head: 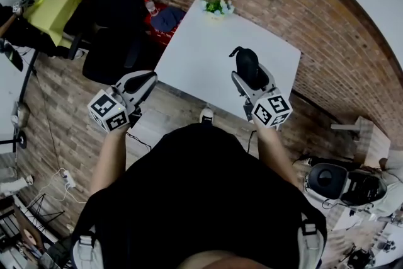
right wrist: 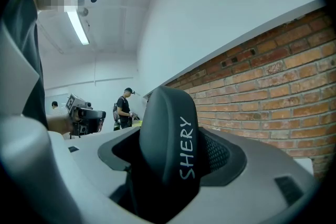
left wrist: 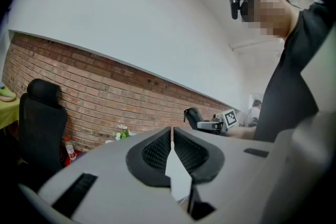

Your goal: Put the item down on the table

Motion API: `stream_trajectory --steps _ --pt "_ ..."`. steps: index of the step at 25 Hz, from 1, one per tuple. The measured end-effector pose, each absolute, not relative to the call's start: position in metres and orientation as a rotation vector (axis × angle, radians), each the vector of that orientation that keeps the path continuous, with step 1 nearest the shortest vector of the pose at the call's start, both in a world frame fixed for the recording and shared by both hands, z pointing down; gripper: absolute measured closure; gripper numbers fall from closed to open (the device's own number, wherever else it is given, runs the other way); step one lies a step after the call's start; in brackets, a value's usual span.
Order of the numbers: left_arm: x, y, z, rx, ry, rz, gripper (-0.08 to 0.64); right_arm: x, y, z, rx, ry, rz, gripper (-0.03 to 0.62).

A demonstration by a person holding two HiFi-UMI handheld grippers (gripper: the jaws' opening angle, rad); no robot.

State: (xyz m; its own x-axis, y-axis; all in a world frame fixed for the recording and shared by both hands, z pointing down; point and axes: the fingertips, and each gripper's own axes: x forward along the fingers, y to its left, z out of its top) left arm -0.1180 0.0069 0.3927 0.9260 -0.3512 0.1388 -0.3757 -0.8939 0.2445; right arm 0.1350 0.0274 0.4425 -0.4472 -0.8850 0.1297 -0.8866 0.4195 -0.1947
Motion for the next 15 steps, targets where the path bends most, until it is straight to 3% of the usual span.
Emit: stream_trajectory --steps 15 --pt "-0.097 -0.023 0.395 2.807 -0.542 0.134 0.535 0.155 -0.002 0.446 1.635 -2.640 0.394 0.244"
